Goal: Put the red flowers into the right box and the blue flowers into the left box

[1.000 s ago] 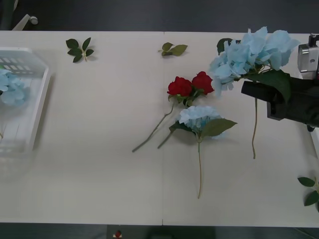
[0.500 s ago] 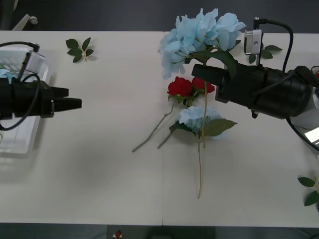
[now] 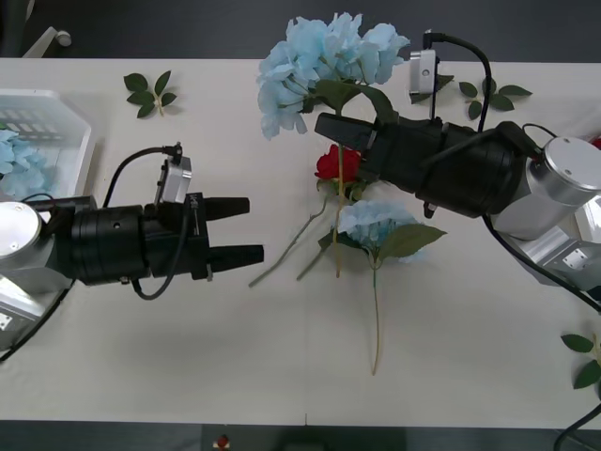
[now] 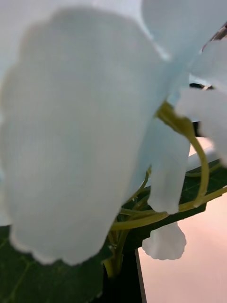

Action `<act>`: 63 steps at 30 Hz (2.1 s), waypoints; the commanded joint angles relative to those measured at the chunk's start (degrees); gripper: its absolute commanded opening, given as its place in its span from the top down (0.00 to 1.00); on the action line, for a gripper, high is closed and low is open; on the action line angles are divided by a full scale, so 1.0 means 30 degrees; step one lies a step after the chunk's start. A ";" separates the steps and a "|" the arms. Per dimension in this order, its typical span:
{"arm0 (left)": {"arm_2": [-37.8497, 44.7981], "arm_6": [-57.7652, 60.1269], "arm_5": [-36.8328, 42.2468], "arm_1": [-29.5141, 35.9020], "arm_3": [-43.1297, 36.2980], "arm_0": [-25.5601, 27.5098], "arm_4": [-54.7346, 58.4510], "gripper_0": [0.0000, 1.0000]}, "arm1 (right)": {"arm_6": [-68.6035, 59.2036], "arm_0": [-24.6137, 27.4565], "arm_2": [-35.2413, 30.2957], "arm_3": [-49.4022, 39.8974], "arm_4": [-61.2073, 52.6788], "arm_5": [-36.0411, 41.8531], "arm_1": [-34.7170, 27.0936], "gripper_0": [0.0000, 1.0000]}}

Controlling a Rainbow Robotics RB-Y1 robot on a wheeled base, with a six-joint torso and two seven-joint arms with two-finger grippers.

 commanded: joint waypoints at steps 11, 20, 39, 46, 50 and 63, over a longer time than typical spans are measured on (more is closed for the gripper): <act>-0.1995 0.0584 -0.0904 -0.3569 -0.0436 0.0738 0.0147 0.00 | 0.0001 -0.1031 0.0930 -0.0314 -0.0516 -0.1126 0.0911 1.00; -0.2113 0.0584 -0.1665 -0.4858 -0.0436 0.0299 -0.1113 0.51 | 0.0148 -0.1031 0.0930 -0.0314 -0.0516 -0.1009 0.0911 1.00; -0.2611 0.0584 -0.3218 -0.4800 -0.0436 -0.0551 -0.1113 1.00 | 0.0206 -0.1002 0.0930 -0.0314 -0.0545 -0.0979 0.0911 1.00; -0.2581 0.0584 -0.3247 -0.4038 -0.0465 -0.0551 -0.0527 1.00 | 0.0206 -0.1002 0.0959 -0.0314 -0.0984 -0.1126 0.0999 0.00; -0.2523 0.0584 -0.3218 -0.2807 -0.0465 -0.0463 0.0792 1.00 | 0.0206 -0.1031 0.0959 -0.0314 -0.1043 -0.1126 0.0999 0.00; 0.2897 0.2505 0.0620 0.3052 0.0355 -0.1137 -0.0029 1.00 | -0.1347 -0.1002 0.0930 -0.0343 -0.1102 -0.0833 -0.1022 0.00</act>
